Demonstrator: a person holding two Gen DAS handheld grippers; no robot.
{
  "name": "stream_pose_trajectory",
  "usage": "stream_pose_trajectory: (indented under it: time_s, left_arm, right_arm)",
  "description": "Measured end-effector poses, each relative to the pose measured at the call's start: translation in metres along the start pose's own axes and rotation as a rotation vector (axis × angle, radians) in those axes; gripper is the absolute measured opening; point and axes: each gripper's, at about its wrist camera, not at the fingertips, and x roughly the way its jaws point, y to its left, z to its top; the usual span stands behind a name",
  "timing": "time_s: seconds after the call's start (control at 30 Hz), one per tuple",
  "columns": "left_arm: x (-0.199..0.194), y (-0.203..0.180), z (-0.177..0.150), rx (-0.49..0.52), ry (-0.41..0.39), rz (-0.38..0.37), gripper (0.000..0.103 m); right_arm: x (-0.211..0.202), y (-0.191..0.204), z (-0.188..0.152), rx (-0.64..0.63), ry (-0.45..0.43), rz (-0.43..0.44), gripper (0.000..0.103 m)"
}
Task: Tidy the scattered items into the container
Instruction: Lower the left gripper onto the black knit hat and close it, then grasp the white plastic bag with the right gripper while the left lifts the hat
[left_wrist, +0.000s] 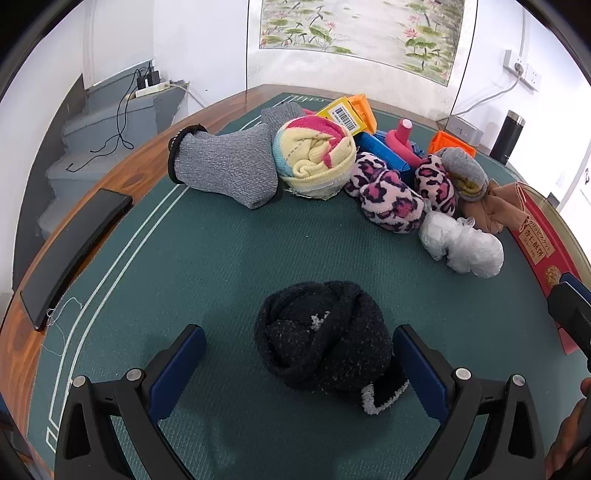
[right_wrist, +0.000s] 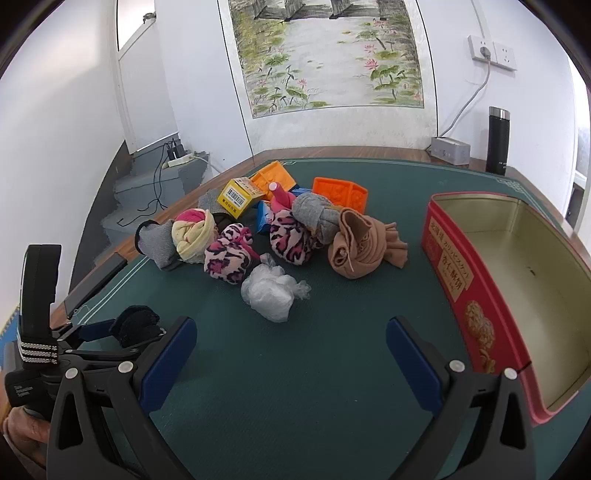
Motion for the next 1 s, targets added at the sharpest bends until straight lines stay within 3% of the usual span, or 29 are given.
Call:
stream_pose_trajectory:
  time_s: [0.2,0.37,0.5,0.83,0.93,1.0]
  left_arm:
    - [-0.001,-0.001,-0.001,0.009,-0.005,-0.007,0.100]
    - [-0.004,0.000,-0.001,0.014,-0.021,-0.023,0.062]
    - [-0.006,0.003,0.000,0.003,-0.023,-0.048,0.060]
    - [-0.008,0.012,0.005,-0.015,-0.032,-0.099,0.059]
    - [-0.006,0.014,0.005,-0.019,-0.028,-0.108,0.059]
    - [-0.005,0.013,0.005,-0.018,-0.027,-0.111,0.059]
  right_arm:
    - [0.000,0.002,-0.001,-0.010,0.002,0.006,0.103]
    - [-0.003,0.001,-0.001,0.000,-0.015,0.027,0.103]
    - [0.000,-0.001,0.000,0.015,-0.007,0.043,0.103]
    - [0.035,0.017,0.028,-0.037,0.116,0.089,0.099]
    - [0.055,0.020,0.033,-0.050,0.155,0.066,0.089]
    - [0.069,0.018,0.035,-0.037,0.187,0.065,0.075]
